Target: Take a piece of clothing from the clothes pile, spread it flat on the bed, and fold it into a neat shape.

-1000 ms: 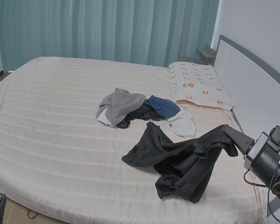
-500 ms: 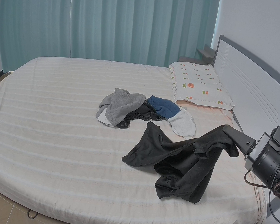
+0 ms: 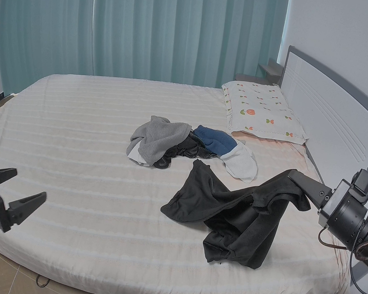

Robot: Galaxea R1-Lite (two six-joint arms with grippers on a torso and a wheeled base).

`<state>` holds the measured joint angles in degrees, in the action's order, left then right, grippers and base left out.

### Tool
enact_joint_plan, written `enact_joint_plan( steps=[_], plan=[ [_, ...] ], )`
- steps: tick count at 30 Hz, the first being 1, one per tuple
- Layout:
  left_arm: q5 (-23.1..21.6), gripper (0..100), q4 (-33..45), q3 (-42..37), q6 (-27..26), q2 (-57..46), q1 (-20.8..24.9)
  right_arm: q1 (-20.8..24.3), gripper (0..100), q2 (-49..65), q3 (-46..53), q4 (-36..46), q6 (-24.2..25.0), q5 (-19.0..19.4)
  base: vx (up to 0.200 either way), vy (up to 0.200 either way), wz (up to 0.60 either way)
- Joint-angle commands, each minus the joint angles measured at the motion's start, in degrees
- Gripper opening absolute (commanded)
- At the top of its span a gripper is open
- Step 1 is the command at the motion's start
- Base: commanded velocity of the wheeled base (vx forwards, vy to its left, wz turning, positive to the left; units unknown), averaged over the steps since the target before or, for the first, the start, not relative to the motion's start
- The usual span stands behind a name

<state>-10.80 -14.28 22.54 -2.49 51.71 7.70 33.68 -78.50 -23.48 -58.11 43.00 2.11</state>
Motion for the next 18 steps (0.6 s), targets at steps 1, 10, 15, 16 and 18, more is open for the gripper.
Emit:
enact_joint_plan(
  steps=[1,10,15,16,18],
  plan=[
    [3.51,100,-24.66,1.28,0.73,43.91,10.4,-0.11,0,-0.34,0.19,-0.25,-2.21,-0.09,0.0,0.0,0.0],
    [18.27,100,-40.83,12.09,16.02,67.47,24.82,-0.72,0,0.18,0.19,-0.33,-2.04,-0.18,0.0,0.0,0.0],
    [19.5,100,-40.66,20.53,16.37,75.64,28.68,-1.25,0,1.59,-0.43,-0.42,-1.86,-0.35,0.0,0.0,0.0],
    [19.85,100,-40.83,22.2,16.46,77.49,29.47,-1.25,0,1.85,-0.34,-0.42,-1.86,-0.09,0.0,0.0,0.0],
    [21.0,100,-40.92,24.57,16.37,80.65,29.91,-1.25,0,1.94,-0.34,-0.42,-1.78,-0.09,0.0,0.0,0.0]
  ],
)
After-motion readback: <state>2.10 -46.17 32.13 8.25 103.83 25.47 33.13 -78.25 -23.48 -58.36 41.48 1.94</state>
